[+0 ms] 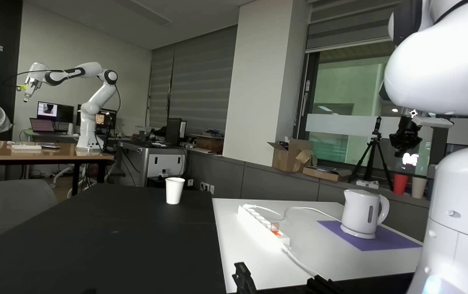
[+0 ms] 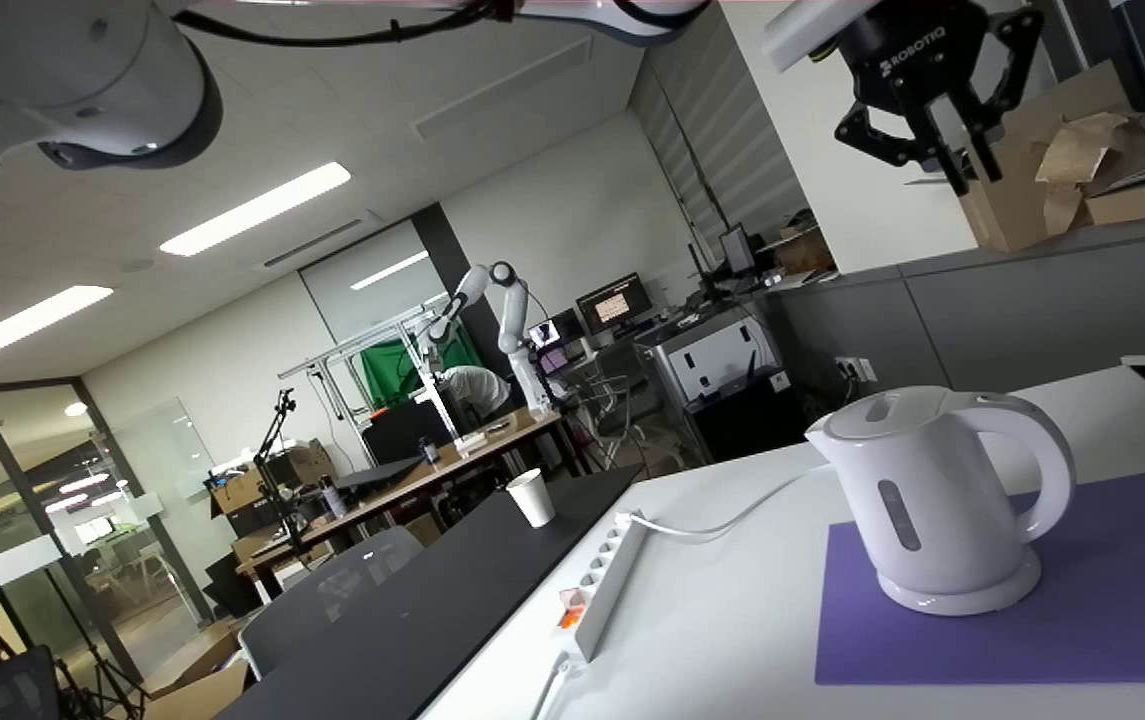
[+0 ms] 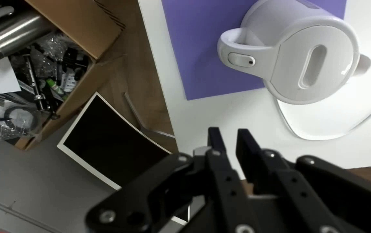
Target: Switch on the electric kettle
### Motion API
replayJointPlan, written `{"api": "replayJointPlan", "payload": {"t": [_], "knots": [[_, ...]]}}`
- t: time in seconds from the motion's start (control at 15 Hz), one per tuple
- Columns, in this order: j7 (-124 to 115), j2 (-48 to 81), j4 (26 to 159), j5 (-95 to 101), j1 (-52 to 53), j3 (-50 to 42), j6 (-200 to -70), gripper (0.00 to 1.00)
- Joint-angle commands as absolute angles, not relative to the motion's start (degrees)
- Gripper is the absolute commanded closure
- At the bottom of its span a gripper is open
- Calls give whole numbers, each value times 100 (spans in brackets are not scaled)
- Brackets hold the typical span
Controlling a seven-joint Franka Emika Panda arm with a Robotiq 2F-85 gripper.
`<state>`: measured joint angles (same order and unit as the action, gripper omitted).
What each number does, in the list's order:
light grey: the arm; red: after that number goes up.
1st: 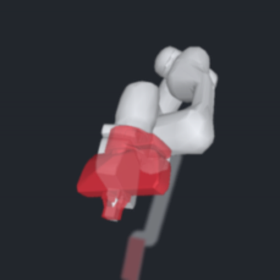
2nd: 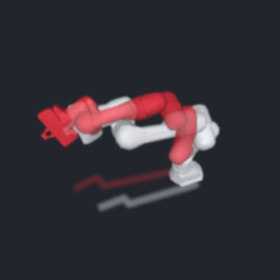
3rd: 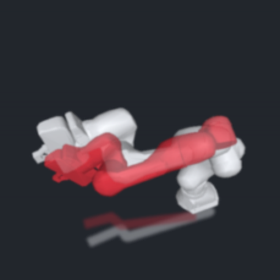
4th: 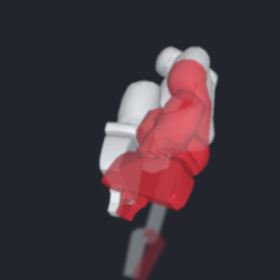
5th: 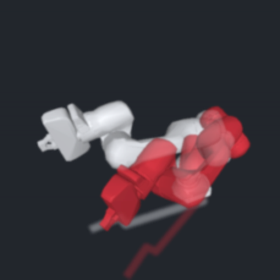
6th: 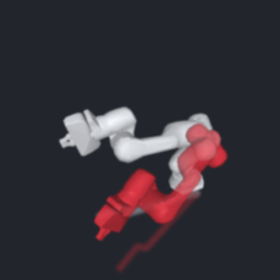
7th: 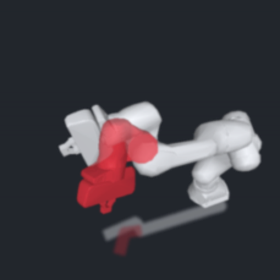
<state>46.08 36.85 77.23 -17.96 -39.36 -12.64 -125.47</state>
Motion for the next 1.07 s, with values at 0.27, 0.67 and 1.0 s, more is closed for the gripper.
{"api": "replayJointPlan", "payload": {"t": [0.27,0.67,1.0], "knots": [[4150,4137,7078,-1190,-4135,-1067,-12232,100],[4294,4050,7367,-1217,-4040,-1158,-12362,99],[4290,4050,7349,-1215,-4042,-1158,-12339,99]]}}
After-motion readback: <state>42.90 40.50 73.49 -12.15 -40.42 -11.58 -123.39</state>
